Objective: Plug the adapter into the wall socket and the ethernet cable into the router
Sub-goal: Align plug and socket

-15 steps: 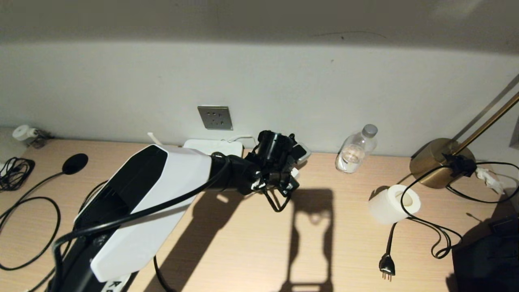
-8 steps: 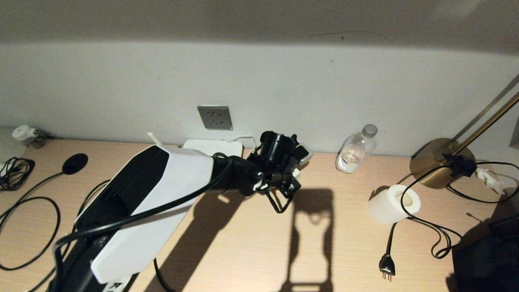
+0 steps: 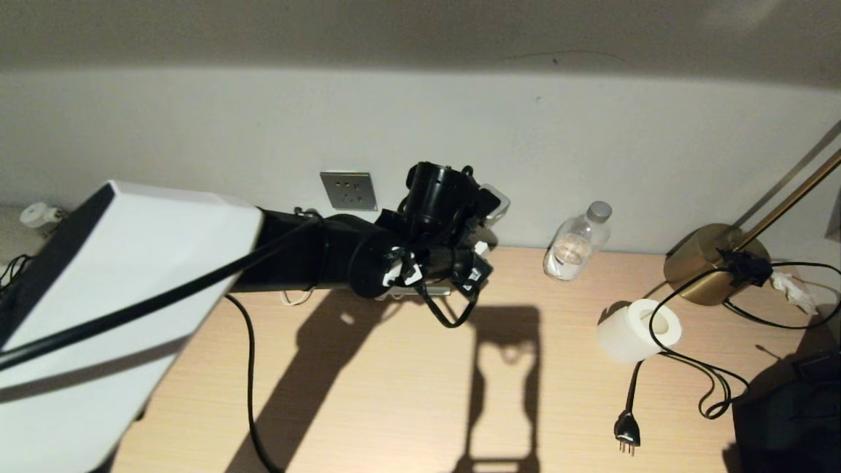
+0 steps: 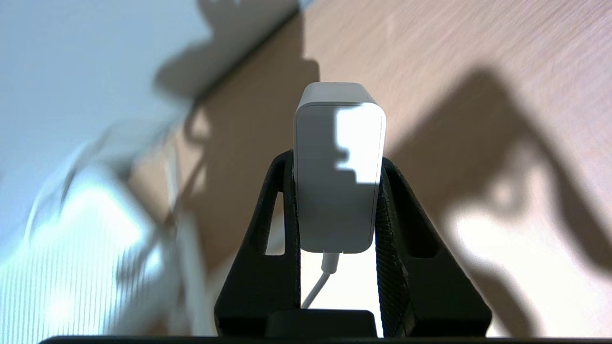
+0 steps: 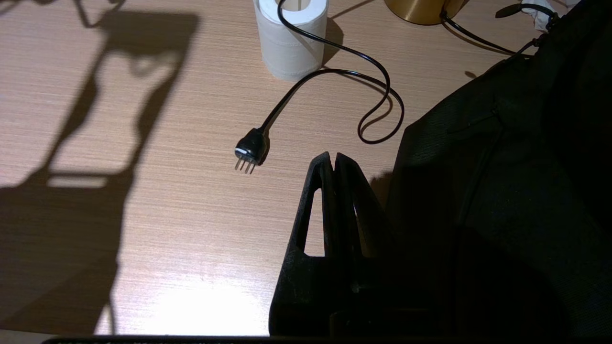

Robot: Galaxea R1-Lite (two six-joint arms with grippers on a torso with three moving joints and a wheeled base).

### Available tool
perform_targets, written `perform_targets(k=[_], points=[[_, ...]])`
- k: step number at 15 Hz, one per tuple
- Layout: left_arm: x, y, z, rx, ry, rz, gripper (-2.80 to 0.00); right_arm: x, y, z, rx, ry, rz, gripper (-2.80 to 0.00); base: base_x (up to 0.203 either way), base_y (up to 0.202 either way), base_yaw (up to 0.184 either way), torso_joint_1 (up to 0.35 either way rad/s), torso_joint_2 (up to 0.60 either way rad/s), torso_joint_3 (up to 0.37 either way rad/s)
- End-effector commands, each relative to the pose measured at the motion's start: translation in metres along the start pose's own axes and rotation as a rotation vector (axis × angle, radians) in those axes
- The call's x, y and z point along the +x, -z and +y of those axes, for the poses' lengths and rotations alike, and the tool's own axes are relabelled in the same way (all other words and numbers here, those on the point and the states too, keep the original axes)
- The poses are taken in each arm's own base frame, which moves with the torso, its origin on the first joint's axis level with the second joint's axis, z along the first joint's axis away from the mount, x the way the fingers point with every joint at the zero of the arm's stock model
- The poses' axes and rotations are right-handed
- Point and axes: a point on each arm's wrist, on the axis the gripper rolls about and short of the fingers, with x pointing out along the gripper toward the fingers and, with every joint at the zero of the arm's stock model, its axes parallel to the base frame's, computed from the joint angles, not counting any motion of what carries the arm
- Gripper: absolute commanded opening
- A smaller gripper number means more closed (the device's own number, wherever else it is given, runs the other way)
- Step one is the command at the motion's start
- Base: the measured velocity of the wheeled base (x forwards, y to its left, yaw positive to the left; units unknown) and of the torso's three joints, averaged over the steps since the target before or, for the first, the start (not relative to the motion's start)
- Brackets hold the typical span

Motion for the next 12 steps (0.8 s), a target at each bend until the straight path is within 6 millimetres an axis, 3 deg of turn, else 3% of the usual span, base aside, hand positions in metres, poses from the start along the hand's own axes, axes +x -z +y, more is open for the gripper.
perform_targets(k=[1, 4, 7, 9, 12], points=[[-0.069, -0.009, 0.019, -0.129, -0.061, -0.024, -2.8, 0.0, 0.0, 0.0, -0.001, -0.001, 0.002, -2.8, 0.0, 0.0, 0.0, 0.0, 0.0, 0.0], [-0.13, 0.01, 0.037, -0.289, -0.131, -0.006, -2.8, 0.0, 0.0, 0.0, -0.001, -0.001, 0.0, -2.8, 0.0, 0.0, 0.0, 0.0, 0.0, 0.0], [-0.189, 0.05, 0.048, -0.37, -0.217, 0.024, -2.8, 0.0, 0.0, 0.0, -0.001, -0.001, 0.0, -2.8, 0.0, 0.0, 0.0, 0.0, 0.0, 0.0], [-0.212, 0.073, 0.058, -0.503, -0.341, 0.01, -2.8, 0.0, 0.0, 0.0, -0.001, -0.001, 0.0, -2.8, 0.0, 0.0, 0.0, 0.0, 0.0, 0.0], [-0.221, 0.105, 0.072, -0.627, -0.485, 0.009, -2.8, 0.0, 0.0, 0.0, -0.001, -0.001, 0.0, -2.8, 0.0, 0.0, 0.0, 0.0, 0.0, 0.0]])
